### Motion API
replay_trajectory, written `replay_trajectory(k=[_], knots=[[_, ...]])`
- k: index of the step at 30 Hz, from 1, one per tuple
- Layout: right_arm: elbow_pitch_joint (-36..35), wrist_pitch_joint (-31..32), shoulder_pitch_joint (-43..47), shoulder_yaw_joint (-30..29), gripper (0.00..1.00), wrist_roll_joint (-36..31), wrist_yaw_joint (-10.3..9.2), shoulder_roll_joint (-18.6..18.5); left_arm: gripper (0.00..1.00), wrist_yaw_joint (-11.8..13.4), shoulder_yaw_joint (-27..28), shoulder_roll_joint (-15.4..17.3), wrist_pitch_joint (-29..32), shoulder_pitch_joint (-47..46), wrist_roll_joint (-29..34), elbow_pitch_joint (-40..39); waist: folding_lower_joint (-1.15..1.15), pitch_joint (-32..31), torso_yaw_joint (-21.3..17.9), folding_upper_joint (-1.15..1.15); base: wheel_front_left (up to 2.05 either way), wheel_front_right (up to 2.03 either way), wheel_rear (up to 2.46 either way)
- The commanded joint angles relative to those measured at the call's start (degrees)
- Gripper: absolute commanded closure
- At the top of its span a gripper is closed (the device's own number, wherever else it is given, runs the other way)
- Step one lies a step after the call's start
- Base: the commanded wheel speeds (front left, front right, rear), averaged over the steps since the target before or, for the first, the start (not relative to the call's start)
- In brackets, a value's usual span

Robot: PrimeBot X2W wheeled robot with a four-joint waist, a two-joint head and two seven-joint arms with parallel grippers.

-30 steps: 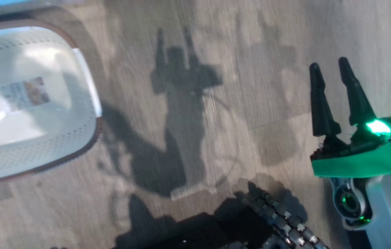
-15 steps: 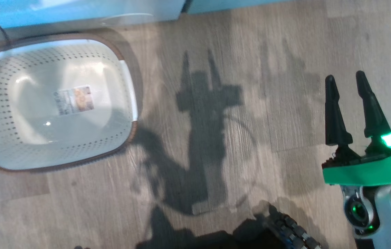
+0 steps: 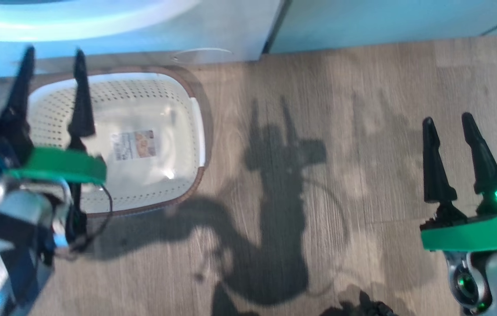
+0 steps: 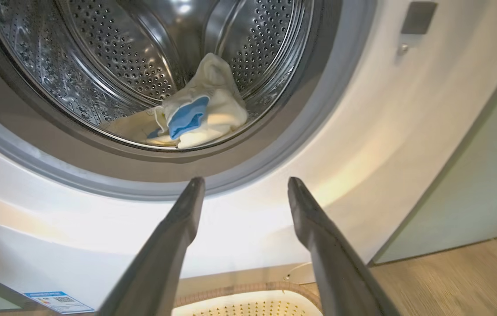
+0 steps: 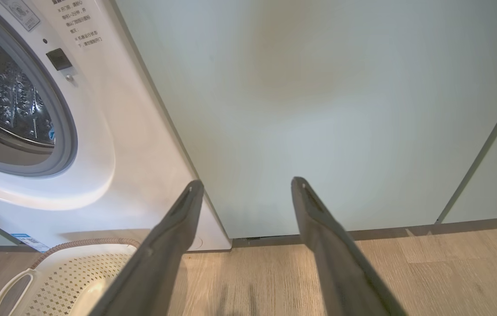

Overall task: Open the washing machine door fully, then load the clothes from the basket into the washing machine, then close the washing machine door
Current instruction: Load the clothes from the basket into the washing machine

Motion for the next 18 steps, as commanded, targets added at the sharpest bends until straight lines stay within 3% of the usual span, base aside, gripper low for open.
replay_trajectory(k=[1,7,18], knots=[[-1.29,-0.37,1.9,0.63,0.0,-0.76,0.0,-1.51,0.0,4.08,2.23,1.65,-0.51,2.13,1.18,-3.63,0.01,-1.81,1.39,-0.01,0.0,0.0,0.0],[-0.54,-0.37,3.75,0.6,0.0,-1.28,0.0,-2.81,0.0,7.59,-0.29,-0.5,-0.82,9.49,3.38,-6.99,0.01,-5.35,3.39,-0.01,0.0,0.0,0.0],[1.18,-0.37,6.22,0.7,0.0,-1.97,0.0,-3.47,0.0,8.08,-1.86,-4.67,-1.02,14.99,0.52,-4.59,0.01,-10.9,5.93,-0.01,0.0,0.0,0.0]])
